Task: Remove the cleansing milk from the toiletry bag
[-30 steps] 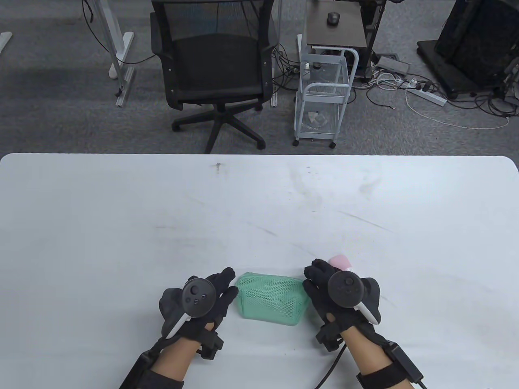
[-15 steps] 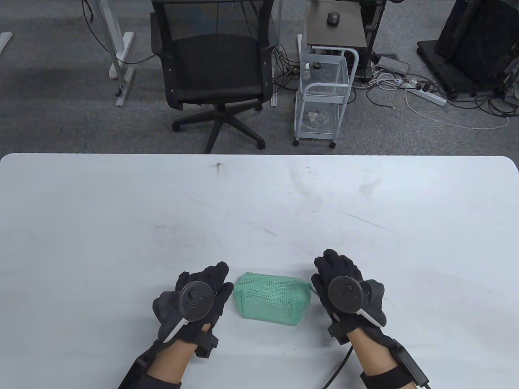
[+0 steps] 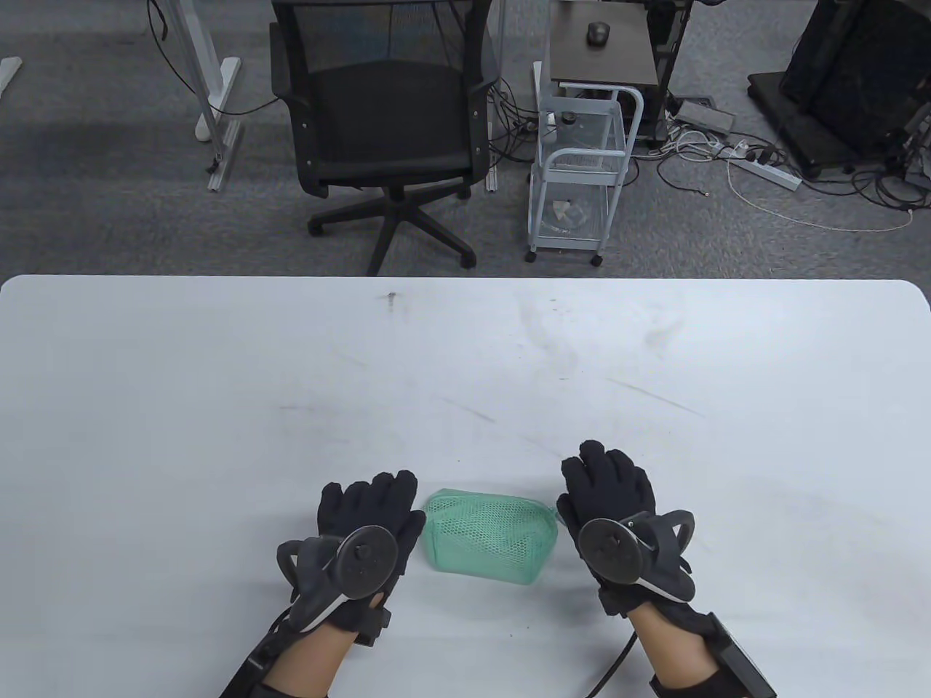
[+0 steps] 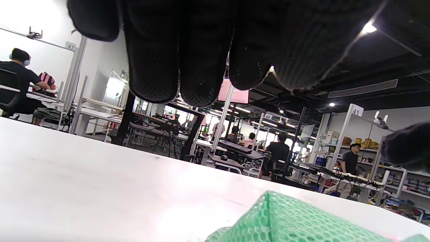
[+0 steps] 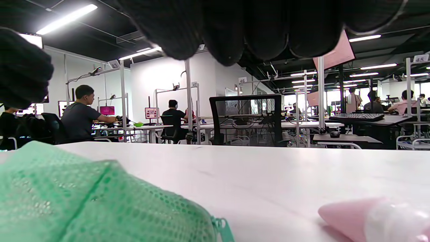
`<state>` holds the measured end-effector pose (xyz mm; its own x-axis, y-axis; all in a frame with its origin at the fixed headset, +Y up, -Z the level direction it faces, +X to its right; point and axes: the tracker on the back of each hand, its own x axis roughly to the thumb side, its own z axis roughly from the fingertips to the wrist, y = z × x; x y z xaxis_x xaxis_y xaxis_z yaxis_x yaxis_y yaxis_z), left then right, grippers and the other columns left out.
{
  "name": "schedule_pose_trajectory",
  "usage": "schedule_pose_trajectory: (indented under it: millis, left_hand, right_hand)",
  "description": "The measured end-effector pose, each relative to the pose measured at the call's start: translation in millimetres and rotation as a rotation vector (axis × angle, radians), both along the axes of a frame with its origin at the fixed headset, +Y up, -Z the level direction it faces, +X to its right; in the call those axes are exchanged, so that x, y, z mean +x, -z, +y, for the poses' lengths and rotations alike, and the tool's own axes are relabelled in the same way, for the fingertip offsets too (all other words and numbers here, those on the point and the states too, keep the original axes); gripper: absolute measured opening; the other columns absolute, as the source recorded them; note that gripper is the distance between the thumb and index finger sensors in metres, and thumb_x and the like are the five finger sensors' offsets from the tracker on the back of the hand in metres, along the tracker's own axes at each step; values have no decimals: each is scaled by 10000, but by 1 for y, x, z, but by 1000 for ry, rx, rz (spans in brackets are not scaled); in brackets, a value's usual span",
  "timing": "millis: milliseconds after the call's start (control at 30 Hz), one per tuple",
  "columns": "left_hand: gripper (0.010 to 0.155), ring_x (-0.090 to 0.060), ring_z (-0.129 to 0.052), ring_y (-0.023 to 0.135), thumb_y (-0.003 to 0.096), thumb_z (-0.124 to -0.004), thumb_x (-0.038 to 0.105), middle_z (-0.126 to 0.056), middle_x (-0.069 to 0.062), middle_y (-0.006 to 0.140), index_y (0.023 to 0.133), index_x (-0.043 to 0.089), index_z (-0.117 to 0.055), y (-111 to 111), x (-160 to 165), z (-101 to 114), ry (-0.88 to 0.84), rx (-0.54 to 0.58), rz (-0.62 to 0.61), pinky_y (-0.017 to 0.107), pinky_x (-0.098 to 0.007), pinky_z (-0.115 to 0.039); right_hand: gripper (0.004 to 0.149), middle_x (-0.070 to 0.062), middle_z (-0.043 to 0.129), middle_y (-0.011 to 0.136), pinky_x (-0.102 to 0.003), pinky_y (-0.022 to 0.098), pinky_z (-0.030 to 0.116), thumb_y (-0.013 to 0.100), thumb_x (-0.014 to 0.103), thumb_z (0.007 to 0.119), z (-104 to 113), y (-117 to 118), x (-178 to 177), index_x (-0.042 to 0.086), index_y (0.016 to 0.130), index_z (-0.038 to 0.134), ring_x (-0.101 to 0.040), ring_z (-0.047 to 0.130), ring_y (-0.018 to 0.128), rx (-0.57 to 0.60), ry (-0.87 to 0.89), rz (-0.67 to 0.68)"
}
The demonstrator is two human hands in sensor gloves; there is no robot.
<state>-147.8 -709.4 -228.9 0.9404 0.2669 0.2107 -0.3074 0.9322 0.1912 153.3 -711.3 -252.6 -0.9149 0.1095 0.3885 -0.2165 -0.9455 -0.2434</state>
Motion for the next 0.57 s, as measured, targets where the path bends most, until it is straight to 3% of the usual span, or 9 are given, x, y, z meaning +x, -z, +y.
schedule_pose_trajectory:
  millis: [567]
  left_hand:
    - [569,-441,-930,884,499,-870,465,-913,-112,1030,1024,259,-796,-3,4,1,26,8,-4,726,-672,-584]
  right_hand:
    - [527,-346,672,1103,-744,607,610,562,301,842,-5,-8,-20,6,995,783,-690,707,872,-69,-48,62]
